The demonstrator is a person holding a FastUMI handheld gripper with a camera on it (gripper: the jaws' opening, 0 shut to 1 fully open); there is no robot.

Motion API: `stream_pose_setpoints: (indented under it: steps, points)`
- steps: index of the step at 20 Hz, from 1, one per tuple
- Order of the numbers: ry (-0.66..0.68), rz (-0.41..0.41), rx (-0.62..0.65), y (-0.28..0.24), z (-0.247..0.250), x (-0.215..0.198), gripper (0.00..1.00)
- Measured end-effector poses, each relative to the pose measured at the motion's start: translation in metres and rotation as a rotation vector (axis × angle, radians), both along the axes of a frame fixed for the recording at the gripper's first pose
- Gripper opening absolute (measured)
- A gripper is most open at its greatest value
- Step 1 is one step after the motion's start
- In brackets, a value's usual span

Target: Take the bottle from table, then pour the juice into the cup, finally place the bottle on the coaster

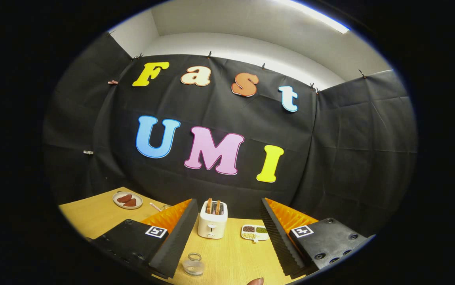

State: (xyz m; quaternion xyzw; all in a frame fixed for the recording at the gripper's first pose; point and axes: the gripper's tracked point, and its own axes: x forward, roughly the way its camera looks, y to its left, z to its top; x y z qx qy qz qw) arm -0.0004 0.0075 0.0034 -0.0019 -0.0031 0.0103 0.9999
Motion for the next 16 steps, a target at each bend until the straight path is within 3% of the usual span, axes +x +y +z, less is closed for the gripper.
stream_pose_setpoints:
  steps: [7, 10, 16]
  points:
    - [0.008, 0.011, 0.021, 0.006, -0.011, 0.002, 0.97]
    - [0.003, 0.054, 0.065, 0.024, -0.026, -0.001, 0.97]
    - [0.041, 0.114, 0.095, 0.055, -0.086, -0.013, 0.97]
